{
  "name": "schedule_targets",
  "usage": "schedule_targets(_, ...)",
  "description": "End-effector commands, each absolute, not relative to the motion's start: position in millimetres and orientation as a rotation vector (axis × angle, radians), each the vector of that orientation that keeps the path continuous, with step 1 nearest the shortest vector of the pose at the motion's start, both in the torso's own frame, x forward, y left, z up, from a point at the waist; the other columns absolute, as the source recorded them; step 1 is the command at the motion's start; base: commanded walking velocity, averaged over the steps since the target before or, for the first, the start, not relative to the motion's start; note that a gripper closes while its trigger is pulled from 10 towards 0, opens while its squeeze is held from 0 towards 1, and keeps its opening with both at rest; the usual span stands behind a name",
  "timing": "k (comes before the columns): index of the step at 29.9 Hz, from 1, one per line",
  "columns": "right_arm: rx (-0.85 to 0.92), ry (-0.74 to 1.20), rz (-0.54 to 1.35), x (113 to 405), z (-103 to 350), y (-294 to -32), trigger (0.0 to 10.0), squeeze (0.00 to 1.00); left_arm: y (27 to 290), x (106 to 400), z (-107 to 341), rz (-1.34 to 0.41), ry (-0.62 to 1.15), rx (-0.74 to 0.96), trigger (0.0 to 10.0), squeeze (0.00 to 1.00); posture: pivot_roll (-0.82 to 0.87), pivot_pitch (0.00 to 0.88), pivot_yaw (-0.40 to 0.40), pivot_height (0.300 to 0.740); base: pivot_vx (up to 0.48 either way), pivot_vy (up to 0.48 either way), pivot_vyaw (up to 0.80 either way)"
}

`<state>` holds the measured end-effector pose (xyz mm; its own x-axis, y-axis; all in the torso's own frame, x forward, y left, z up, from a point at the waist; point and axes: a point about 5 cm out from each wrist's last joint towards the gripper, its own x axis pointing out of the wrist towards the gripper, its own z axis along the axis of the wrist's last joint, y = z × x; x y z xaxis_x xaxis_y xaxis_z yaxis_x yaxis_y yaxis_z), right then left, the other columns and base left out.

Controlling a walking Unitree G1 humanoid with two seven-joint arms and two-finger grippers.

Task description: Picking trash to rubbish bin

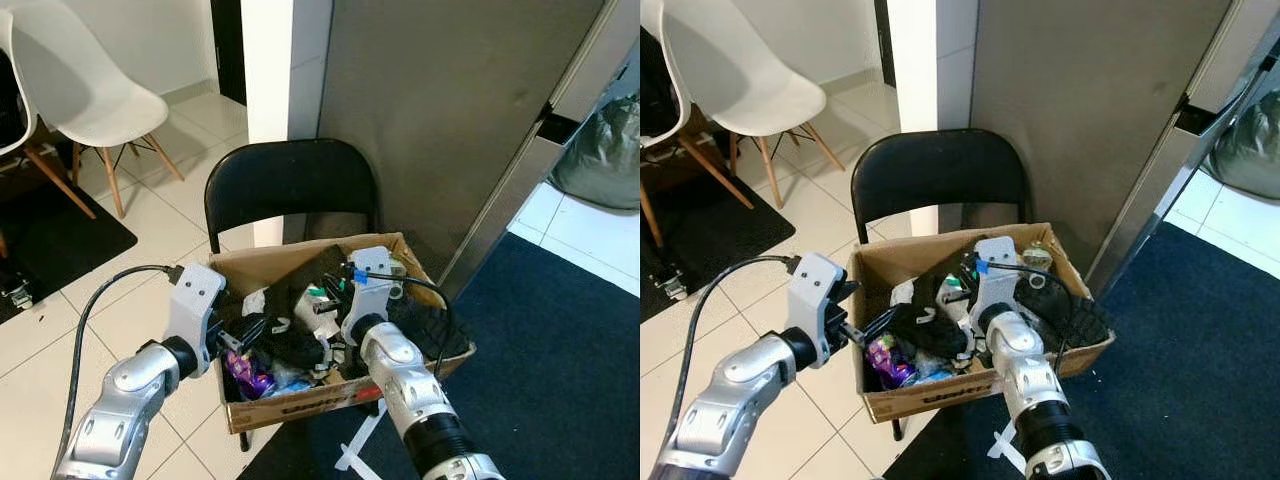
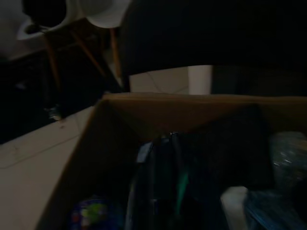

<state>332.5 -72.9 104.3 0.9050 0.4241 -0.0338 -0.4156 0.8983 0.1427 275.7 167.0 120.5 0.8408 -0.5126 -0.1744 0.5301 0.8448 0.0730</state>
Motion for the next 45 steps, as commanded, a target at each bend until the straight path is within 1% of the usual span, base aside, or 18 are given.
schedule_targets(1, 0.165, 0.073, 0.478, 330.2, 102.7, -67.7, 10.0, 0.65, 167.0, 271.9, 118.4, -0.578, 0.168, 0.125, 10.0, 0.0, 0.01, 0.12, -0.038, 0.74, 0.0, 0.0, 0.0)
schedule_targets(2, 0.179, 0.068, 0.492, 329.8, 103.6, -66.2, 10.0, 0.9, 166.7, 271.8, 118.4, -0.582, 0.168, 0.124, 10.0, 0.0, 0.01, 0.12, -0.038, 0.74, 0.0, 0.0, 0.0)
schedule_targets(3, 0.198, 0.063, 0.505, 329.2, 104.7, -65.1, 10.0, 1.0, 166.2, 271.8, 118.4, -0.583, 0.168, 0.123, 10.0, 0.0, 0.01, 0.122, -0.038, 0.74, 0.0, 0.0, 0.0)
schedule_targets(7, 0.207, 0.044, 0.49, 328.3, 107.4, -65.6, 10.0, 1.0, 163.8, 272.1, 117.4, -0.588, 0.169, 0.125, 10.0, 0.0, 0.0, 0.122, -0.037, 0.74, 0.0, 0.0, 0.0)
schedule_targets(8, 0.2, 0.036, 0.474, 328.6, 108.2, -66.9, 10.0, 0.91, 163.5, 272.1, 117.5, -0.589, 0.168, 0.125, 10.0, 0.0, 0.0, 0.122, -0.037, 0.74, 0.0, 0.0, 0.0)
schedule_targets(9, 0.2, 0.036, 0.474, 328.6, 108.2, -66.9, 10.0, 0.91, 163.5, 272.1, 117.5, -0.589, 0.168, 0.125, 10.0, 0.0, 0.0, 0.122, -0.037, 0.74, 0.0, 0.0, 0.0)
schedule_targets(10, 0.19, 0.032, 0.453, 329.3, 108.6, -69.2, 10.0, 0.29, 163.6, 272.5, 118.0, -0.585, 0.165, 0.125, 10.0, 0.0, 0.0, 0.122, -0.037, 0.74, 0.0, 0.0, 0.0)
schedule_targets(11, 0.185, 0.03, 0.433, 330.0, 108.9, -71.7, 10.0, 0.0, 163.9, 273.1, 118.9, -0.576, 0.158, 0.131, 10.0, 0.0, 0.0, 0.122, -0.036, 0.74, 0.0, 0.0, 0.0)
schedule_targets(15, 0.187, -0.016, 0.35, 330.0, 113.6, -86.8, 10.0, 0.0, 170.3, 280.7, 127.8, -0.445, 0.105, 0.105, 10.0, 0.0, 0.01, 0.118, -0.034, 0.74, 0.0, 0.0, 0.0)
schedule_targets(17, 0.171, -0.068, 0.238, 325.1, 117.4, -113.9, 10.0, 0.0, 188.7, 286.2, 135.7, -0.207, 0.05, 0.064, 10.0, 0.0, -0.01, 0.115, -0.029, 0.74, 0.0, 0.0, 0.0)
schedule_targets(18, 0.171, -0.068, 0.238, 325.1, 117.4, -113.9, 10.0, 0.0, 188.7, 286.2, 135.7, -0.207, 0.05, 0.064, 10.0, 0.0, -0.01, 0.115, -0.029, 0.74, 0.0, 0.0, 0.0)
schedule_targets(19, 0.161, -0.08, 0.193, 321.9, 117.9, -126.1, 10.0, 0.0, 197.1, 285.5, 135.8, -0.12, 0.045, 0.046, 10.0, 0.0, -0.01, 0.115, -0.029, 0.74, 0.0, 0.0, 0.0)
schedule_targets(20, 0.161, -0.08, 0.193, 321.9, 117.9, -126.1, 10.0, 0.0, 197.1, 285.5, 135.8, -0.12, 0.045, 0.046, 10.0, 0.0, -0.01, 0.115, -0.029, 0.74, 0.0, 0.0, 0.0)
schedule_targets(23, 0.135, -0.089, 0.088, 309.0, 115.8, -158.0, 10.0, 0.0, 208.4, 276.3, 131.6, -0.017, 0.051, 0.04, 10.0, 0.0, -0.02, 0.111, -0.022, 0.74, 0.0, 0.0, 0.0)
schedule_targets(25, 0.131, -0.088, 0.07, 305.6, 114.9, -163.7, 10.0, 0.0, 208.5, 274.2, 130.8, -0.013, 0.052, 0.041, 10.0, 0.0, -0.02, 0.111, -0.022, 0.74, 0.0, 0.0, 0.0)
schedule_targets(32, 0.14, -0.071, 0.062, 298.9, 111.6, -165.5, 10.0, 0.0, 202.2, 273.7, 129.8, -0.021, 0.048, 0.025, 10.0, 0.0, -0.03, 0.101, -0.017, 0.74, 0.0, 0.0, 0.0)
schedule_targets(36, 0.126, -0.069, 0.091, 296.3, 111.7, -156.4, 10.0, 0.0, 191.6, 275.2, 131.8, -0.039, 0.038, 0.011, 10.0, 0.0, -0.03, 0.093, -0.017, 0.74, 0.0, 0.0, 0.0)
schedule_targets(45, 0.115, -0.058, 0.117, 295.0, 112.8, -151.2, 10.0, 0.0, 187.2, 273.8, 130.1, -0.051, 0.043, 0.012, 10.0, 0.0, -0.03, 0.091, -0.018, 0.74, 0.0, 0.0, 0.0)
